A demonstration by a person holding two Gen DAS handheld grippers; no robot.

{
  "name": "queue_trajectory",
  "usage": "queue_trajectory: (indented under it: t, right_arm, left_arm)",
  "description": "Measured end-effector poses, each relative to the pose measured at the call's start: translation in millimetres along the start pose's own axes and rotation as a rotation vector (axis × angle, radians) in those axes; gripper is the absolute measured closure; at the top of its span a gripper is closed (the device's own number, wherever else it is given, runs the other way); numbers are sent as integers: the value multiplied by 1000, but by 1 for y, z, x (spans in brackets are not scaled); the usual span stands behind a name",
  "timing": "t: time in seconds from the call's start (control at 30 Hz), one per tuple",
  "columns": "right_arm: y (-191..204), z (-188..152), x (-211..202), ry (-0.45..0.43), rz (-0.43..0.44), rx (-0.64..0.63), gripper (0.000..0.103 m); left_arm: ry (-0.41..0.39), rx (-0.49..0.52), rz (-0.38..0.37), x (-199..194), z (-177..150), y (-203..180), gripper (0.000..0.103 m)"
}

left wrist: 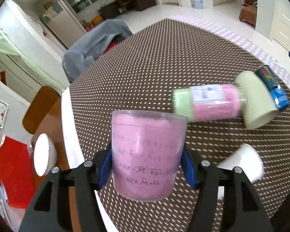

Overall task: Flip cup upside down
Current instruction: 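Close the left tool on the pink cup and lift it upright, then lower the pink cup onto the tablecloth and open the left tool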

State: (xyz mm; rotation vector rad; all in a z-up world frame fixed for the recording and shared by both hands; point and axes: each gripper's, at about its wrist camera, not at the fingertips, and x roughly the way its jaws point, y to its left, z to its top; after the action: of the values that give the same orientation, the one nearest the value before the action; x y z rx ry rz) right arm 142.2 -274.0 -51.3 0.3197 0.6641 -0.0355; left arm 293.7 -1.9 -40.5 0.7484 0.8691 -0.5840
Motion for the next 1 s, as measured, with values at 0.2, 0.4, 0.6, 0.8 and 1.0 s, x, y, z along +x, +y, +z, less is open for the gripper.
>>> queue_trajectory:
  t: [0.2, 0.4, 0.6, 0.8, 1.0]
  right_arm:
    - [-2, -15, -26, -21, 26, -29, 6]
    - [-10, -33, -44, -47, 41, -50, 6]
    - [-26, -61, -52, -53, 38, -31, 6]
    - [-43, -86, -70, -70, 18, -7, 6]
    - [-54, -93, -80, -85, 14, 1, 6]
  left_arm:
    - [-68, -37, 30, -41, -5, -28, 42]
    - [-136, -85, 35, -65, -14, -61, 42]
    - [-174, -80, -12, -76, -28, -119, 42]
    - [-161, -41, -75, -60, -38, -177, 42]
    - [-139, -32, -75, -43, -41, -208, 42]
